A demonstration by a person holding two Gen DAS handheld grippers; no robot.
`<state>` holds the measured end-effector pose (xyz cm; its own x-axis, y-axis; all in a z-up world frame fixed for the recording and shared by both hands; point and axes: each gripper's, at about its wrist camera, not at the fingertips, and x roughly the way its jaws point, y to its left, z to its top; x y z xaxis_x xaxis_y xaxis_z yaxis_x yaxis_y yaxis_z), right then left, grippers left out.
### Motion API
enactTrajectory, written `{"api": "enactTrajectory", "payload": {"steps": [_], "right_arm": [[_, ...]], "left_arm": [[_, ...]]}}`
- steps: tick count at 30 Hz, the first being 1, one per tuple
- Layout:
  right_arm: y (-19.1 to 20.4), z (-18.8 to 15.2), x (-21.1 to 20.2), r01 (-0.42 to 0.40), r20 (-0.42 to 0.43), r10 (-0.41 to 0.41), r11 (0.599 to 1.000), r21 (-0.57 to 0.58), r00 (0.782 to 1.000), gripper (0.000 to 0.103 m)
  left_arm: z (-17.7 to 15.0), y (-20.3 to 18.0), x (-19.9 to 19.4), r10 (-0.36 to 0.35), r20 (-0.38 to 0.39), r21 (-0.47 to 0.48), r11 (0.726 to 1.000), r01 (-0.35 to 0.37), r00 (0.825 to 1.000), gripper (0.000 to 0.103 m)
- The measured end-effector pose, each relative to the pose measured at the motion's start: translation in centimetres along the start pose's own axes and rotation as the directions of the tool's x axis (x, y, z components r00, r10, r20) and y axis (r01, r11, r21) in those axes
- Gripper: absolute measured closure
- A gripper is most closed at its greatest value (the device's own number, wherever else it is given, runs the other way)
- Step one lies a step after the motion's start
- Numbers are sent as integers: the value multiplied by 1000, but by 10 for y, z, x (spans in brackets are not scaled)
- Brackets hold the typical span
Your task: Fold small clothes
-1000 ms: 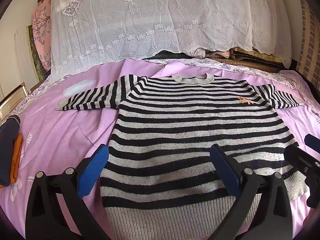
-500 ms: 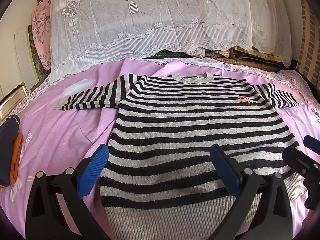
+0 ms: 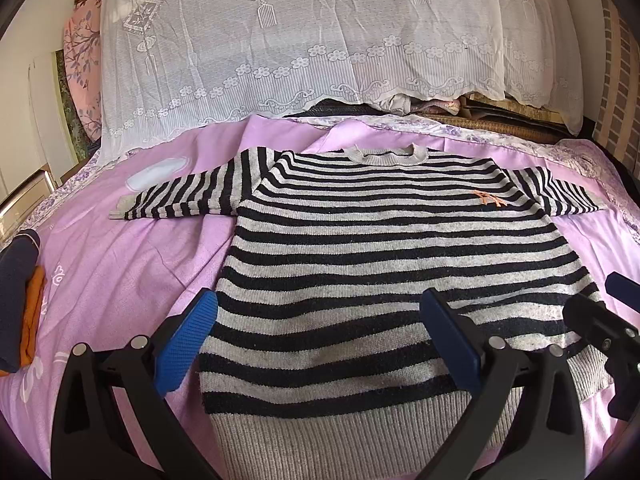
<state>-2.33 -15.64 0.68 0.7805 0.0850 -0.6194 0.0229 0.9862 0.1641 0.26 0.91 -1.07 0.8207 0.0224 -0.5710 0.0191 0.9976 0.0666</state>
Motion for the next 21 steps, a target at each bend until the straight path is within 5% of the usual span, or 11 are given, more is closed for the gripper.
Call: {"api": "enactTrajectory", "payload": {"steps": [21], "right_arm": [[-16,3,8,-46,-48,50,996,73,998,3]], "left_arm": [[-6,-1,6,-23,-50,9,1000,23,998,4]]}}
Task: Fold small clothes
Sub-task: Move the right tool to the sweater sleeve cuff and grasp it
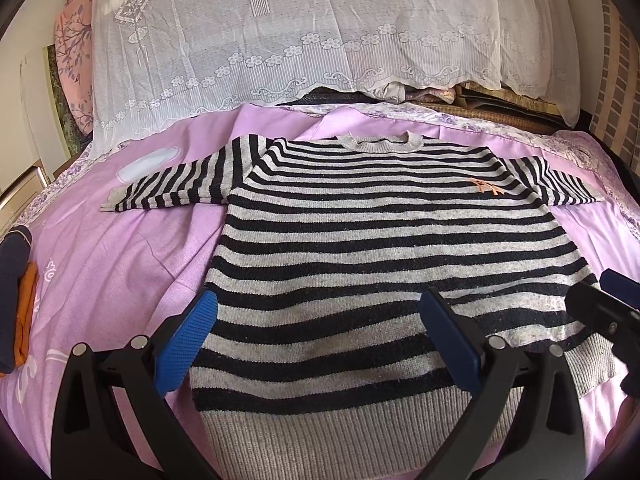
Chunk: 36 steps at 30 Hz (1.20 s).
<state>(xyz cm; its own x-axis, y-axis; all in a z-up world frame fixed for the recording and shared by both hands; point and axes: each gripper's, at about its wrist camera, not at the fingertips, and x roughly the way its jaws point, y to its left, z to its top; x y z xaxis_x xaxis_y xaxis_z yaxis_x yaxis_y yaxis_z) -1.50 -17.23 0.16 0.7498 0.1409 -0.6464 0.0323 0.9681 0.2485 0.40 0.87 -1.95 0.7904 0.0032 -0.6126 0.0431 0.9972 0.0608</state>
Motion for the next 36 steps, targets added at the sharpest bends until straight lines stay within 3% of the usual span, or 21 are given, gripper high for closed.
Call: {"api": "enactTrajectory", "payload": {"steps": [6,9,12,15,20,23,26,29,32,36], "right_arm": [[-46,13,6,-20,17,17,986,166,1000,3],[-82,20,11,-34,38,25,959,281,999,3],[-124,28,13,-59,81,28,908,416,996,3],[-169,35,14,-102,124,39,825,556,992,3],[-228,52,30,-140,118,80,708,692,990,3],[-255,60,45,-121,104,66,670,733,992,7],[-277,72,58,-85,92,24,669,739,995,14],[-300,84,73,-73,92,6,651,756,996,21],[-324,92,87,-74,99,-7,610,789,995,25],[-348,100,102,-76,108,-19,586,807,994,29]], "left_arm": [[2,-2,12,-16,-52,3,1000,16,998,4],[-1,-4,23,-40,-105,8,999,41,994,4],[-4,-4,35,-60,-162,0,998,61,985,4],[-9,-4,47,-75,-216,-8,997,75,974,4],[-11,-2,50,-91,-231,-24,996,87,969,4],[-6,-2,42,-93,-190,-27,996,89,977,4],[9,-5,30,-149,-142,-48,988,144,979,4],[32,-28,30,-214,-148,-6,977,215,966,4],[62,-67,40,-203,-161,70,974,217,966,4],[95,-132,64,-165,-167,191,962,196,972,4]]}}
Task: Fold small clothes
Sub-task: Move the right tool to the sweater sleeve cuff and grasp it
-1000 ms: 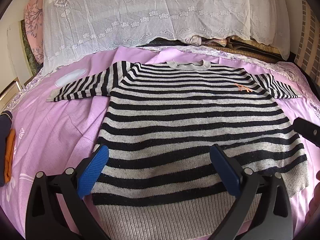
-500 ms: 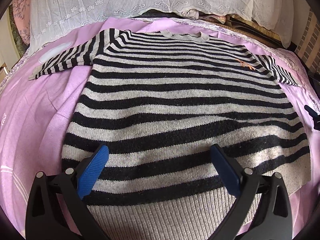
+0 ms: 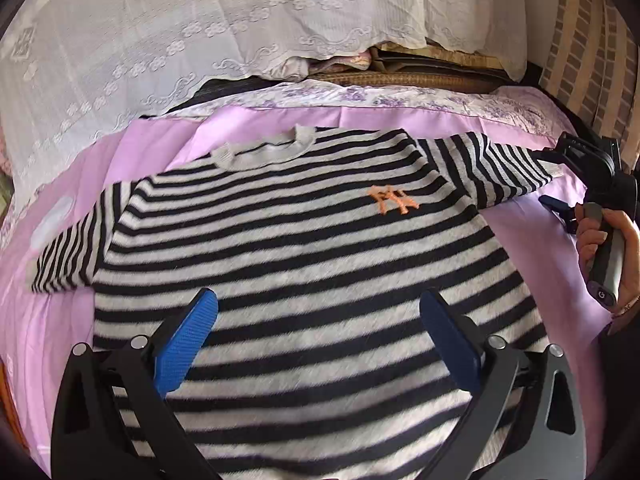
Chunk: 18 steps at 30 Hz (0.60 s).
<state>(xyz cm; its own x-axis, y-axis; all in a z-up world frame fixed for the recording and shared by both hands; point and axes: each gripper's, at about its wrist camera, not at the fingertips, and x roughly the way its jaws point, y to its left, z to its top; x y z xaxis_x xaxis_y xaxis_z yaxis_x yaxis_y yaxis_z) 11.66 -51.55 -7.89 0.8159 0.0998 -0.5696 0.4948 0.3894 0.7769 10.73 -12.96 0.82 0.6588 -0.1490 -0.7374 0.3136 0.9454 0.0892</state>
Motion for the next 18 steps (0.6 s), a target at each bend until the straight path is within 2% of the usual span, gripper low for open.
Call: {"api": "enactTrajectory", "payload": {"steps": [4,7,9,11,13,15,18], "right_arm": [[-8,21,13,-32,33,32,999,9,999,36],[-17,33,20,-35,58,35,999,-2,998,58],[-26,39,24,-23,58,22,1000,12,998,86],[-37,42,24,-30,60,26,998,61,998,97],[-39,42,15,-43,90,34,995,93,995,96],[-31,42,-6,-39,172,27,997,67,985,97],[-12,40,-32,5,274,7,999,-41,962,97]], "left_arm": [[40,-41,37,13,-18,26,1000,-12,1000,4],[53,-59,72,1,-35,-14,1000,-1,999,4],[48,-66,101,18,-61,-34,999,-20,998,4],[37,-68,128,20,-136,-27,999,-24,991,4],[40,-58,118,-38,-111,-62,998,32,993,4],[36,-51,119,-72,-115,-87,994,62,991,4],[34,-54,115,-61,-100,-75,996,53,993,4]]}}
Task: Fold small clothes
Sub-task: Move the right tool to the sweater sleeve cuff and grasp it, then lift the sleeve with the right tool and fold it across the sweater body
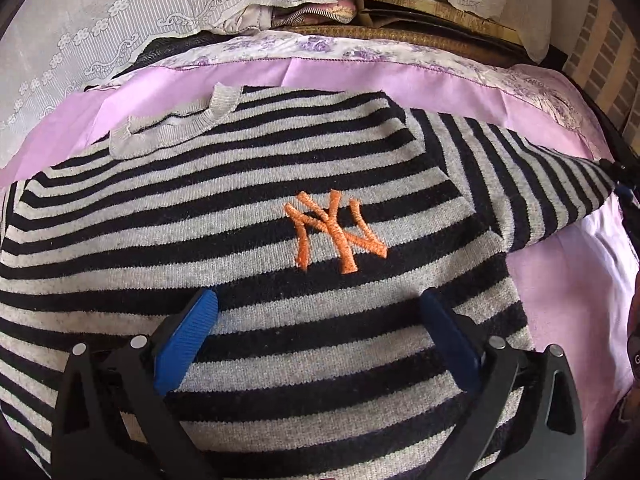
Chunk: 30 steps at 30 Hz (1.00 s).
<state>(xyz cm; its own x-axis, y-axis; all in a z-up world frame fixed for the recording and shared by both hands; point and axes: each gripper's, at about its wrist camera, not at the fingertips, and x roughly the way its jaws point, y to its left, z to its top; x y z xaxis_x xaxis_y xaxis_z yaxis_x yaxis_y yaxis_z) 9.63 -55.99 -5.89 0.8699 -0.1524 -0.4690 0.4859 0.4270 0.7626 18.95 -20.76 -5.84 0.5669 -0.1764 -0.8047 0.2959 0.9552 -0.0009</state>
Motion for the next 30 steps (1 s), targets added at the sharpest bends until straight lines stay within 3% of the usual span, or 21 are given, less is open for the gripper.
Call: {"api": "enactTrajectory", "payload": {"steps": [2,4,5,8,9,13,19,23,27,30], "right_arm": [[-5,-3,9,92,-30,-93,995,-41,995,97],[-34,-11,29,166,-115,-162,986,30,980,99],[-42,-9,27,120,-108,-113,990,69,988,97],[-41,-4,17,66,-108,-54,992,107,993,72],[-43,-4,15,52,-91,-40,991,125,995,71],[-52,1,17,18,-80,-1,977,214,997,72],[-69,14,25,-23,-39,37,952,304,999,82],[-73,18,31,-11,-42,24,962,273,999,94],[-64,16,27,14,-29,-8,974,228,1000,95],[-40,17,8,-34,5,33,987,155,999,95]], "left_arm": [[-2,-3,1,18,3,15,1000,-18,1000,4],[-3,-4,2,18,3,17,1000,-18,1000,4],[-2,-2,3,13,2,14,1000,-13,1000,4],[-2,0,3,5,2,11,1000,-5,1000,4],[-2,-1,4,7,2,13,1000,-7,1000,4],[-2,-1,3,11,2,15,1000,-11,1000,4],[-3,-1,3,12,2,16,1000,-12,1000,4],[-2,-1,4,15,3,19,1000,-15,1000,4],[-3,-1,3,7,5,14,1000,-7,1000,4],[-2,4,-1,-19,14,1,1000,19,1000,4]]}}
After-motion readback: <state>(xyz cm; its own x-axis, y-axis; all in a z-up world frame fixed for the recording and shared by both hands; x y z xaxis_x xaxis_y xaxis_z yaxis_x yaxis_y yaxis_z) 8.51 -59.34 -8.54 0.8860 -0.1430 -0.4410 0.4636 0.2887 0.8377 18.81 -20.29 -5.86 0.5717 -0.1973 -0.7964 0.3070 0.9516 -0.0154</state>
